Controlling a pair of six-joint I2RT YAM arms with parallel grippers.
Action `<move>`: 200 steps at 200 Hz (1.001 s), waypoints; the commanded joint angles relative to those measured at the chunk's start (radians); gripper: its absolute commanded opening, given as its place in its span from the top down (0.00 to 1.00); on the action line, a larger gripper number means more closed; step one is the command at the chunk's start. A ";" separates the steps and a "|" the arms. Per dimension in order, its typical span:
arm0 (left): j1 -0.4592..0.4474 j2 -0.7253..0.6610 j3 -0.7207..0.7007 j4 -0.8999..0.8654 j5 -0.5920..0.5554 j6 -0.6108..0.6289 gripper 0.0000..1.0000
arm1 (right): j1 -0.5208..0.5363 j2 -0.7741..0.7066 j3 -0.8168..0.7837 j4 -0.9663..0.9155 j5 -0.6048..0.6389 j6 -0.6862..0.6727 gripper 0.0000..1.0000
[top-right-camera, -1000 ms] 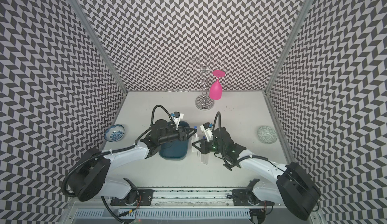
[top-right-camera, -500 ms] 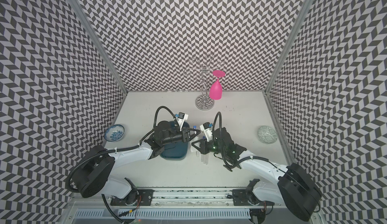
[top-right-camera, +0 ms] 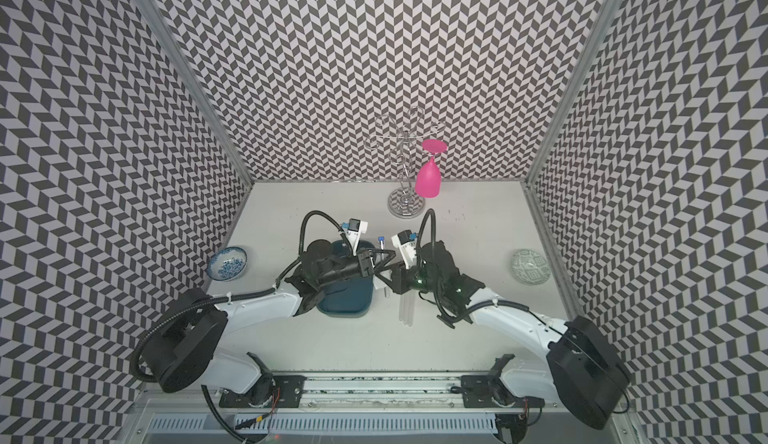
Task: Wipe the exteriors of test tubes
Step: Wipe the dirt from the test tube.
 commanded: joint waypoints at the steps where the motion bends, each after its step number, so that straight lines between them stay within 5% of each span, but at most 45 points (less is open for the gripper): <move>1: 0.006 -0.029 -0.007 0.025 0.000 -0.013 0.81 | -0.001 0.010 0.022 0.038 -0.040 -0.031 0.83; 100: 0.021 -0.029 0.001 -0.004 -0.005 0.027 0.84 | 0.002 -0.063 -0.111 0.083 -0.052 0.037 0.83; 200: 0.021 -0.041 -0.019 0.004 -0.006 0.012 0.87 | -0.028 0.022 0.049 0.055 -0.001 -0.033 0.76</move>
